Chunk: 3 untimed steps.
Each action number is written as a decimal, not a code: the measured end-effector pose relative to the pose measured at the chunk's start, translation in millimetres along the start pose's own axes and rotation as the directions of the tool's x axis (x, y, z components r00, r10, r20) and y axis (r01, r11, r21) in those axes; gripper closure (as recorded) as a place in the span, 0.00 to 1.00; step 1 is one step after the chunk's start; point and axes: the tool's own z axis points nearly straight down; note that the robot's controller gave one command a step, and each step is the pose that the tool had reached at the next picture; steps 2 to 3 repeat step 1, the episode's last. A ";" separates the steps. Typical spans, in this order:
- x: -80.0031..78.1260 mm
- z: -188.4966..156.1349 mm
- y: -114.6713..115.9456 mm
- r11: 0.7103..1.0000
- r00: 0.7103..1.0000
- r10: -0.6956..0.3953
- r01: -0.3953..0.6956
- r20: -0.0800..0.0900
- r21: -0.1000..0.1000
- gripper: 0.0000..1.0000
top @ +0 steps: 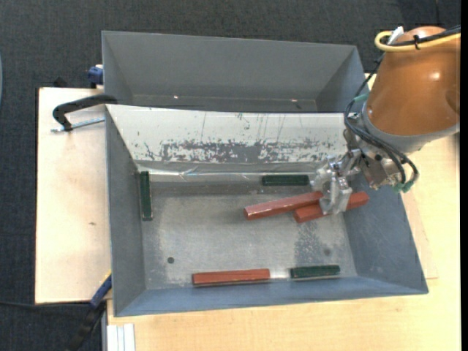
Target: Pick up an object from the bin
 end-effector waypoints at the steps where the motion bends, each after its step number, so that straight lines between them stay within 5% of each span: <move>1: 0.0 0.0 0.0 1.000 1.000 0.000 0.000 0.000 0.000 1.00; 3: 0.0 0.0 0.0 1.000 1.000 0.000 0.000 0.000 0.000 1.00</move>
Offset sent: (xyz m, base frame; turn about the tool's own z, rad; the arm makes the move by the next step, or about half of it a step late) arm -0.0208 -0.0210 0.0217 0.0133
